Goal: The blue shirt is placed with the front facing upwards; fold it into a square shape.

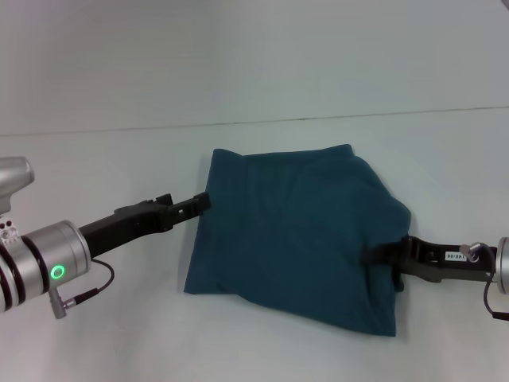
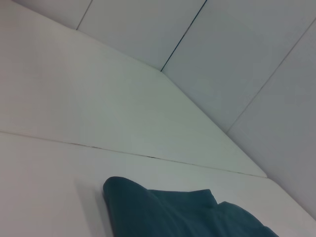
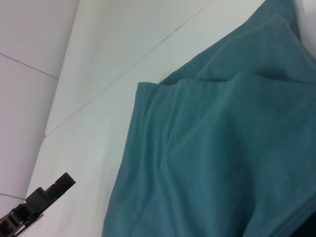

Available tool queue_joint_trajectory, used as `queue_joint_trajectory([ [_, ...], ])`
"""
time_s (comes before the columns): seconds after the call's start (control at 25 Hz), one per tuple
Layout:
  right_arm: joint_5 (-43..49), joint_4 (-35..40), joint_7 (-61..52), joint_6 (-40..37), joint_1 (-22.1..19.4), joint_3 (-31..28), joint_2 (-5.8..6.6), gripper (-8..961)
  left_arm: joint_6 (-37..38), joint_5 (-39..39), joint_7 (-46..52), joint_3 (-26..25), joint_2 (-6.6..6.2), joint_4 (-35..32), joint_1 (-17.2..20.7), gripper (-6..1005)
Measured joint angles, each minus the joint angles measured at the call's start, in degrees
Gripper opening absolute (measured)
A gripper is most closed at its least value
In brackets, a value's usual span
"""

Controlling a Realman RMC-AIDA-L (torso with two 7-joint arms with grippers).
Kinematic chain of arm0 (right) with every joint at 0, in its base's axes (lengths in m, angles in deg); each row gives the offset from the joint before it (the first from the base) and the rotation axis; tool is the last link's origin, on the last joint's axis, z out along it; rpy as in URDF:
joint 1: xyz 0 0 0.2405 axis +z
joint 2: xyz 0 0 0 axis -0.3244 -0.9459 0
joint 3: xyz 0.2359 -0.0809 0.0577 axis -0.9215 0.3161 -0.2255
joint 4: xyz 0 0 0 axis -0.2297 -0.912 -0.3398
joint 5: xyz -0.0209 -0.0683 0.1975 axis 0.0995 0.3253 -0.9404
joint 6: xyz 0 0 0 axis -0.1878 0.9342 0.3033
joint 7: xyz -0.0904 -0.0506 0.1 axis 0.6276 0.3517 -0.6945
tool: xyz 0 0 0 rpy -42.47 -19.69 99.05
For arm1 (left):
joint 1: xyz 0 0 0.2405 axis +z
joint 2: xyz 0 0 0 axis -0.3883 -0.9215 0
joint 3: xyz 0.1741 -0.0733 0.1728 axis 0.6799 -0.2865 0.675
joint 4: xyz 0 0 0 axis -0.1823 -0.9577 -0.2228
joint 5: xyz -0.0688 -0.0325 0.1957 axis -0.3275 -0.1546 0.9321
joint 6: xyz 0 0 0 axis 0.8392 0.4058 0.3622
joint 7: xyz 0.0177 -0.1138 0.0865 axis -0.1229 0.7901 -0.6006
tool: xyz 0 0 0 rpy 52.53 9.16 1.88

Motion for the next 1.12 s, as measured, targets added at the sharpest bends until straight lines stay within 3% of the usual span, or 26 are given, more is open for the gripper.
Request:
queue_joint_trajectory([
  [0.16, -0.01, 0.04, 0.20, 0.49, -0.05, -0.04, 0.10, 193, 0.00, 0.00, 0.00, -0.03, 0.00, 0.00, -0.08, 910],
  [0.36, -0.09, 0.66, 0.92, 0.80, 0.47, -0.04, 0.16, 29, 0.00, -0.06, 0.00, -0.03, 0.00, 0.00, -0.29, 910],
  [0.88, -2.41, 3.88, 1.90, 0.59, 3.43, 0.01, 1.24, 28, 0.00, -0.18, 0.00, -0.67, -0.09, -0.04, -0.26, 909],
  [1.12, -2.41, 4.56, 1.37, 0.56, 5.53, 0.20, 2.79, 29, 0.00, -0.18, 0.00, -1.46, -0.09, -0.09, -0.30, 909],
])
